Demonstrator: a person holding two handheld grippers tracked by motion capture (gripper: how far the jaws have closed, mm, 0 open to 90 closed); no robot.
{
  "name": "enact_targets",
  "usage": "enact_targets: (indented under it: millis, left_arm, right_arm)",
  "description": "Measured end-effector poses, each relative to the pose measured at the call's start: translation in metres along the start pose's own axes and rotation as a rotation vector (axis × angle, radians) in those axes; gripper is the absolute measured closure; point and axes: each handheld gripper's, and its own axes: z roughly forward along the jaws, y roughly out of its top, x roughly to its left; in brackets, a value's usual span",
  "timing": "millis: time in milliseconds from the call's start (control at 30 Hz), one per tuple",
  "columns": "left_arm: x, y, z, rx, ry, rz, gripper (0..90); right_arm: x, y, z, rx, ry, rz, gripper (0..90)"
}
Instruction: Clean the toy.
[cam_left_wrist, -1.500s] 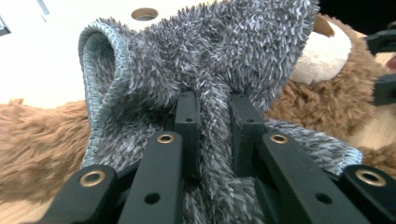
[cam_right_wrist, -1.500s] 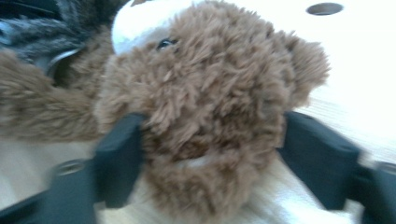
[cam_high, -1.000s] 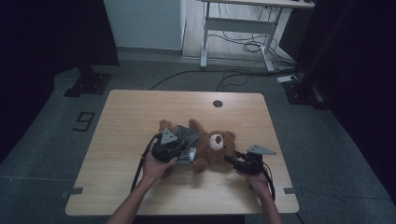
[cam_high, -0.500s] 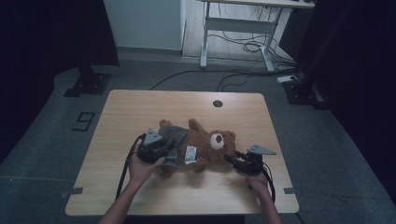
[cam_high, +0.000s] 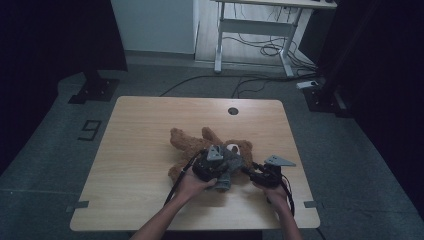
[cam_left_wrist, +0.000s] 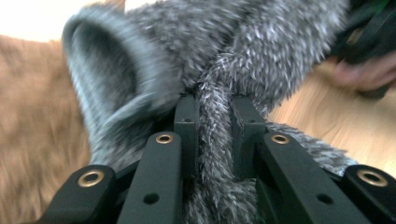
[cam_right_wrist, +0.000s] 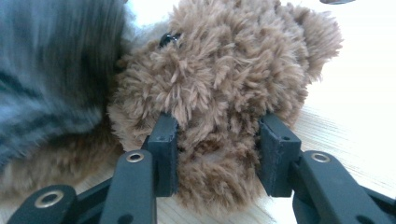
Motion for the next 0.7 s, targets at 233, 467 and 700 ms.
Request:
enact_targets:
  millis: [233,467,700]
  left_arm:
    - [0.002,-0.026,-0.008,0.023,0.023,0.012,75.7]
    - [0.005,-0.043,-0.014,0.008,0.001,-0.024,75.7]
    - [0.006,-0.044,-0.025,-0.021,-0.014,-0.044,75.3]
  right_arm:
    - [0.001,0.001,0.001,0.006,-0.008,-0.006,56.8]
    - [-0.001,0.0,0.003,-0.003,0.0,-0.001,56.8]
    - [-0.003,-0.001,0.002,-0.013,0.008,0.002,55.4]
